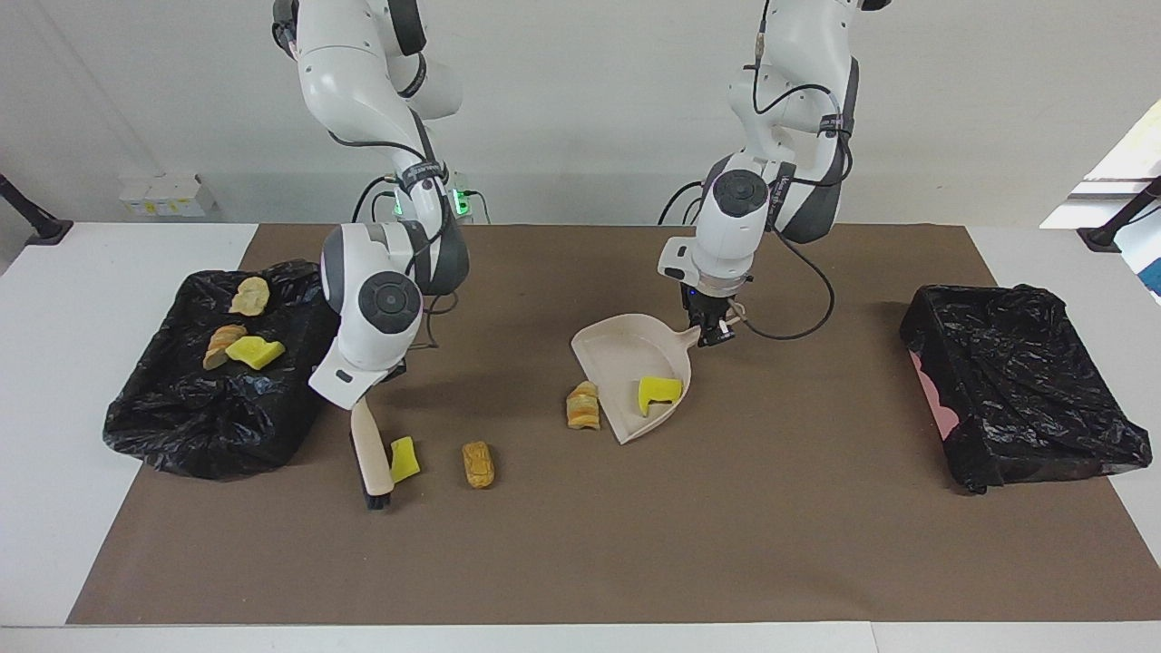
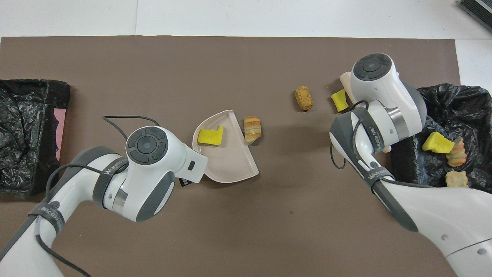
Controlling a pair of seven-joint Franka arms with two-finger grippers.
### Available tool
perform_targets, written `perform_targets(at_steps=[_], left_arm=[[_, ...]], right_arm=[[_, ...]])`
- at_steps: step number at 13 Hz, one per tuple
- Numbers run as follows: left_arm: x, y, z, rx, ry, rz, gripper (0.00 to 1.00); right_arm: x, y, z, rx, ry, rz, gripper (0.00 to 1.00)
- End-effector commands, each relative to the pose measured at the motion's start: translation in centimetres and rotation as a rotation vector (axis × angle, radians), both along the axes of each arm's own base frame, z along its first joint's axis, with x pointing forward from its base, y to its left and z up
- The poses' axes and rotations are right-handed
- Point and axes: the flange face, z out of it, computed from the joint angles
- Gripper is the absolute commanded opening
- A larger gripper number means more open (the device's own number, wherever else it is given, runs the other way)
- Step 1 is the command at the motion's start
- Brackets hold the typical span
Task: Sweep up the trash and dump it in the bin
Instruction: 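Sweep the scraps into the dustpan with the right gripper's brush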
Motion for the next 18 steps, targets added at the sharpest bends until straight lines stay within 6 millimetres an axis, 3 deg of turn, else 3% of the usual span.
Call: perform_targets(at_steps=[1, 4, 6, 12, 15, 18], left_arm=[[-0.6, 0.9, 0.4, 0.026, -0.01, 0.018, 0.0], [-0.5, 1.0, 0.4, 0.026, -0.01, 0.019, 0.0], [-0.5, 1.0, 0.4, 0.025, -0.012, 0.019, 0.0], [-0.5, 1.0, 0.4, 0.025, -0.012, 0.019, 0.0], [-0.5, 1.0, 0.4, 0.025, -0.012, 0.021, 0.0], [-0.5, 1.0, 0.4, 0.024, -0.013, 0.019, 0.0]], right_arm=[[0.4, 4.3, -0.6, 0.057, 0.015, 0.035, 0.0], [0.1, 7.5, -0.5, 0.151, 0.006, 0.02, 0.0], [-0.6, 11.2, -0.6, 0.2, -0.007, 0.064, 0.0], [-5.8, 19.2, -1.0, 0.304, 0.054, 0.182, 0.0], [-9.1, 22.1, -1.0, 0.33, 0.103, 0.257, 0.0], [-10.2, 23.8, -0.7, 0.445, 0.18, 0.32, 0.0]])
